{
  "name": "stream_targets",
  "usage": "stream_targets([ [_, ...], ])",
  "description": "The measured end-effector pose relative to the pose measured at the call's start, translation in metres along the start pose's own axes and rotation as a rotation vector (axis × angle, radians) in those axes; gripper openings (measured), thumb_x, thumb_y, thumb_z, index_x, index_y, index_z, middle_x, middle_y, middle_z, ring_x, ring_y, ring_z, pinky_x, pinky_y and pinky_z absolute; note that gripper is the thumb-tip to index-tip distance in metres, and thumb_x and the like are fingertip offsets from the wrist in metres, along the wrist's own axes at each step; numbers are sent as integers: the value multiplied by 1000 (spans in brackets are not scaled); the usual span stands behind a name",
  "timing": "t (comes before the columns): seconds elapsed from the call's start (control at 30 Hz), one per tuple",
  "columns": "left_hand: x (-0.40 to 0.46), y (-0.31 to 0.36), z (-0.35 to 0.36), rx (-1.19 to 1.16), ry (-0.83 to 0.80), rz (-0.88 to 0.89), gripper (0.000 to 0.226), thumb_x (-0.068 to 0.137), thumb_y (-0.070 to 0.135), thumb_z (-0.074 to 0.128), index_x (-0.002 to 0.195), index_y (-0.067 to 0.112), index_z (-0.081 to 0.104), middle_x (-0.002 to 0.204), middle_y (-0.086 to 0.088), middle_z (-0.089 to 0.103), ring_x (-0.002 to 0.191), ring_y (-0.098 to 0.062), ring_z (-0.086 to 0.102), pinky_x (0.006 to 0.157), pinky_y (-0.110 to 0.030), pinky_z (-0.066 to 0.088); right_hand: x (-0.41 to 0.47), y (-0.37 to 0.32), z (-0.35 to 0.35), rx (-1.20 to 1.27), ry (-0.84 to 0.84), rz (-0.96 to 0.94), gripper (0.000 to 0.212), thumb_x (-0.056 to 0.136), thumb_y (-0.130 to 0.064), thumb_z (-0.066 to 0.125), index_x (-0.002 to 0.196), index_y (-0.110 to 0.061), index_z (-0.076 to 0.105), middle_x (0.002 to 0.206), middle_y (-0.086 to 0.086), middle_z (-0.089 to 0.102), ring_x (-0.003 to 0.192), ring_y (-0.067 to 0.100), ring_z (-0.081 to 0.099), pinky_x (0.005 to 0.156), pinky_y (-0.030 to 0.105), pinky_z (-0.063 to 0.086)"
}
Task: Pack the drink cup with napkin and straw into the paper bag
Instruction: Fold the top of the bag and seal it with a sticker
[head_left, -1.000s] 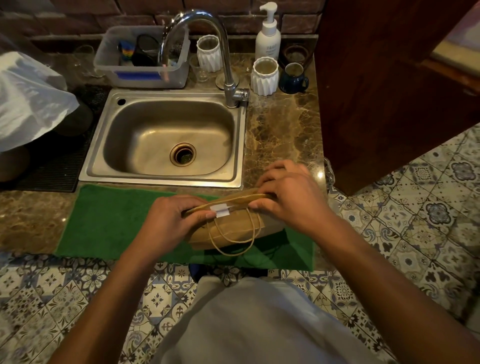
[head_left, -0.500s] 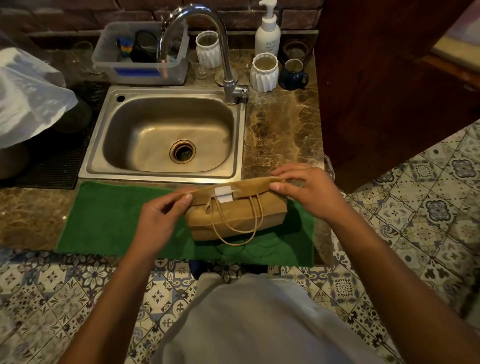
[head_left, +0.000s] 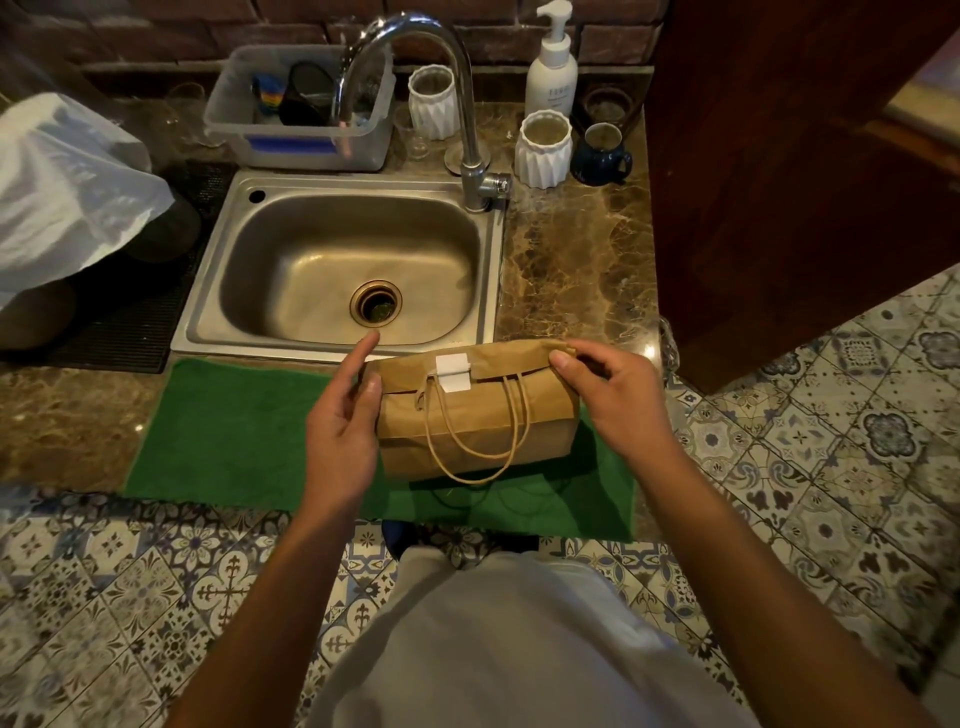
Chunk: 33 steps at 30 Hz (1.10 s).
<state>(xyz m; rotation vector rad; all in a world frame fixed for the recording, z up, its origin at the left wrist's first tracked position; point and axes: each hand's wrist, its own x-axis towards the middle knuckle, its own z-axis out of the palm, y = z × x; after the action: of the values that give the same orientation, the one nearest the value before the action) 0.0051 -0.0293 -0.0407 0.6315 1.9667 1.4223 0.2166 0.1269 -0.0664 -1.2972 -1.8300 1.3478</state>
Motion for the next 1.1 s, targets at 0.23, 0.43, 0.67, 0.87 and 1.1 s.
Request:
stream_targets([
  [0.23,-1,16,-9,32,9,67,44,105,14,49,136,44,56,129,32,56,122,15,53,103,-18,46,-11,-19,-1,88,-7,-81,41,98,-15,66,137,-25,61,72,-29,67,75,-8,65,78,18,57],
  [0.43,-6,26,-15,-53,38,72,49,104,13,51,137,50,53,73,13,68,66,-2,60,61,-17,54,-24,-26,2,135,21,-86,48,99,-13,64,145,-25,56,68,-24,67,69,-6,64,75,22,54],
  [0.67,-4,25,-39,-102,36,70,34,103,12,52,129,32,61,71,8,65,61,2,61,55,-17,53,-44,-39,25,180,111,-45,40,96,-20,69,135,-27,65,71,-11,67,74,7,69,79,33,60],
  [0.87,10,14,-91,-95,-27,47,26,102,11,54,120,26,66,76,5,64,60,3,60,53,-17,52,-62,-61,77,214,182,-7,31,95,-13,69,120,-30,71,104,-14,77,96,6,74,86,33,62],
  [1.1,25,2,-159,-89,-174,14,33,101,17,57,130,30,63,79,4,70,66,-1,65,59,-17,56,-93,-81,139,244,280,13,26,95,-11,69,116,-25,74,104,-6,78,101,15,73,87,35,61],
])
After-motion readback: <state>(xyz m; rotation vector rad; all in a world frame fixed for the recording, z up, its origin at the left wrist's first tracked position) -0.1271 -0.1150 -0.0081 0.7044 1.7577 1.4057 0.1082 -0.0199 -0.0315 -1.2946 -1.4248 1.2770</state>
